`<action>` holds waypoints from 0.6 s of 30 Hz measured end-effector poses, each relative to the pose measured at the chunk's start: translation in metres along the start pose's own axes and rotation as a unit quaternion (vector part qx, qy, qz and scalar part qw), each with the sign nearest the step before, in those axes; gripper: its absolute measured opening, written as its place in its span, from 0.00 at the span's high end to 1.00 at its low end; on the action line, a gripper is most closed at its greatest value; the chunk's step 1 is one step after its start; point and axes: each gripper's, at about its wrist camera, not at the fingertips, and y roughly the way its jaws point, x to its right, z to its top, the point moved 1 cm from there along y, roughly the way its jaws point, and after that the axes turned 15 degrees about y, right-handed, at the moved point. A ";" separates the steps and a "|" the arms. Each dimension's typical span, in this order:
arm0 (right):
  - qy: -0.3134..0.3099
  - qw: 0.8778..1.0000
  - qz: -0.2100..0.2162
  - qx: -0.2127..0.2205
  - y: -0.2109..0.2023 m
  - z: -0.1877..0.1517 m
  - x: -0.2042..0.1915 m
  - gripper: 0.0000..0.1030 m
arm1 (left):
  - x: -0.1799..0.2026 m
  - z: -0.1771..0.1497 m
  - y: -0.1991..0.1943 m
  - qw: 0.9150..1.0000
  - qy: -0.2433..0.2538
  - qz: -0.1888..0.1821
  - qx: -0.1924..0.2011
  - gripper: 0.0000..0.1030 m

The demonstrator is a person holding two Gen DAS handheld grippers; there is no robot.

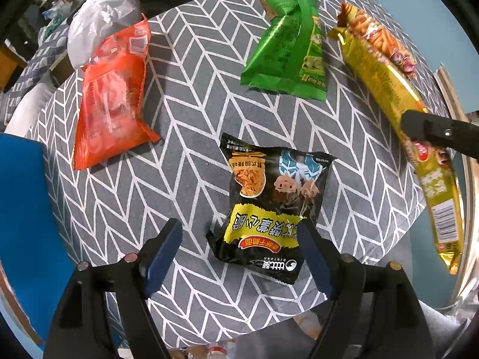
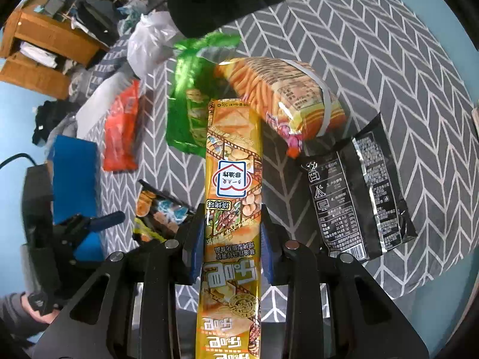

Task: Organize snacks
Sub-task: 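Lift and carry the yellow wafer stick and black packet over the box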

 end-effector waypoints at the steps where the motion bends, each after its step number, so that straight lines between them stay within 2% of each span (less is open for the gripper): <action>1: -0.005 1.000 -0.004 0.005 -0.006 -0.002 0.000 0.71 | -0.001 0.001 0.001 1.000 -0.001 0.002 -0.003 0.22; 4: -0.011 1.000 -0.005 0.011 -0.022 -0.007 0.000 0.71 | 0.005 0.002 0.010 1.000 -0.004 0.000 -0.010 0.21; 6: -0.013 1.000 -0.009 0.014 -0.027 -0.010 0.000 0.71 | 0.002 0.005 0.013 1.000 -0.010 -0.004 -0.009 0.15; 10: -0.020 0.999 -0.018 0.017 -0.038 -0.013 0.000 0.71 | 0.017 0.012 0.016 1.000 -0.015 -0.009 -0.014 0.15; 18: -0.066 0.995 -0.072 0.023 -0.038 -0.019 -0.008 0.71 | 0.025 0.036 0.035 0.999 -0.025 -0.014 -0.034 0.15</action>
